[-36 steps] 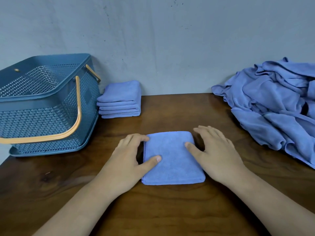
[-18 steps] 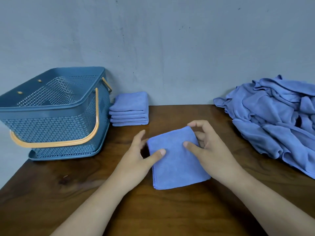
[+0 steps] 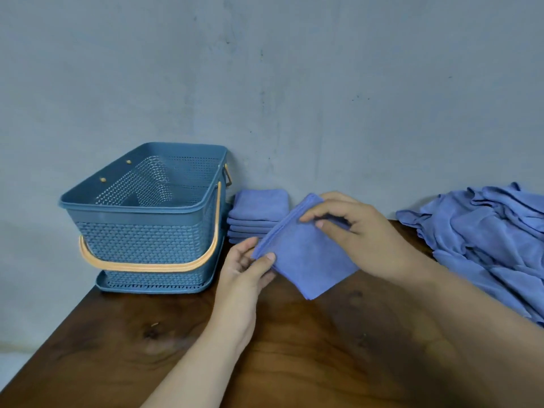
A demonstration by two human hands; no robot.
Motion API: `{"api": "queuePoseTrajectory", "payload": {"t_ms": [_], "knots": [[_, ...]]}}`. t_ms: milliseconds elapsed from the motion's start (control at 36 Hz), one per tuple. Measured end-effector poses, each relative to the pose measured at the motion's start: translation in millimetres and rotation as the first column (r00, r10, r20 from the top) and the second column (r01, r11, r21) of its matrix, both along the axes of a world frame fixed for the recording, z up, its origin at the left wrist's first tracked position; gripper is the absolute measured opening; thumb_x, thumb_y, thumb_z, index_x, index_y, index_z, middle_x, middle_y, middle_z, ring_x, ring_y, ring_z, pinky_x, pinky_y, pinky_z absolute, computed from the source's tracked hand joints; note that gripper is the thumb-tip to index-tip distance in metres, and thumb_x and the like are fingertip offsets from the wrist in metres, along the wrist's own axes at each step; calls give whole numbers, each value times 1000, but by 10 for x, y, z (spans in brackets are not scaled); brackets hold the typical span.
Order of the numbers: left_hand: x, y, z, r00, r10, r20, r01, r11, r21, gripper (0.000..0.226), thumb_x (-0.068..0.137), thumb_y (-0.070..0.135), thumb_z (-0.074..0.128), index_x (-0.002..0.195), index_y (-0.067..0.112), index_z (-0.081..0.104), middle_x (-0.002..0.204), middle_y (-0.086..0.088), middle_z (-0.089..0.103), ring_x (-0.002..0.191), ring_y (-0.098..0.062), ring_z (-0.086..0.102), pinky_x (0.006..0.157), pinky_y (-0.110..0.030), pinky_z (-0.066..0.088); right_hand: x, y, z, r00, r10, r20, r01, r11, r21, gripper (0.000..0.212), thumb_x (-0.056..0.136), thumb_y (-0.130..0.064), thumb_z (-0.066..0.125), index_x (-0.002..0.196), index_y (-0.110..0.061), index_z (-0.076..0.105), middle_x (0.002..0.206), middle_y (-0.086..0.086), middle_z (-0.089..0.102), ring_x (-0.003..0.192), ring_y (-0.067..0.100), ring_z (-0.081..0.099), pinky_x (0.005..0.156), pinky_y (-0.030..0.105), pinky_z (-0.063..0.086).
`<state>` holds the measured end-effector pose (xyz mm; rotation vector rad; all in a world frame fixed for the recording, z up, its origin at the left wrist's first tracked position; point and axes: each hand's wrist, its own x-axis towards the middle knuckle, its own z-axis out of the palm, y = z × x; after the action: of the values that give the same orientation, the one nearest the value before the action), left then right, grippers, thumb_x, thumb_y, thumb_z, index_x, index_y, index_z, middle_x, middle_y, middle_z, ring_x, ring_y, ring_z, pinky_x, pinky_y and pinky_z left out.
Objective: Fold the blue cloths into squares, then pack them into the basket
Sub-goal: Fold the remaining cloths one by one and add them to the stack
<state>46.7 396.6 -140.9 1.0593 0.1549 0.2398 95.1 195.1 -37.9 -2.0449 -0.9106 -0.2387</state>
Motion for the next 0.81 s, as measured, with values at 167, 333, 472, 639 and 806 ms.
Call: {"api": "queuePoseTrajectory", "payload": {"t_ms": [167,333,472,639,806], "knots": [[31,76,-44,984,134,-116,-130,991,41,22,100,11,65,120,19,69,113,-8,78,104,-21,74,86,-39,57,531,347,342,1000,-13,-16,16,973,229,25,102,3,62,113,-15,76,111,-15,73,108,-1,64,96,14,42],[79,83,-65,975,162,-151,-145,983,115,19,101,13,64,117,21,68,107,-4,78,96,-19,74,80,-37,57,1315,840,364,959,17,-282,126,868,480,31,100,-7,61,111,-31,78,126,-4,73,119,17,68,102,34,56],[66,36,-96,982,127,-140,-88,964,252,21,100,13,64,117,27,66,99,3,76,93,-13,75,87,-40,58,1853,1130,-210,846,-75,-529,307,878,368,29,103,-8,57,118,-29,71,131,4,69,120,25,67,96,39,57],[80,52,-121,990,91,-106,-51,941,334,25,100,11,65,119,28,63,87,14,71,95,-14,74,92,-40,58,2144,1158,-657,740,-157,-654,358,915,185,30,103,-6,57,126,-21,68,134,14,65,124,28,63,110,42,52],[70,76,-169,991,78,-107,-32,924,381,24,101,16,66,118,33,62,89,16,71,99,-19,72,93,-42,57,2178,1186,-518,691,-156,-705,320,941,106,33,106,-4,52,136,-13,64,112,12,66,90,19,64,67,25,54]]}}
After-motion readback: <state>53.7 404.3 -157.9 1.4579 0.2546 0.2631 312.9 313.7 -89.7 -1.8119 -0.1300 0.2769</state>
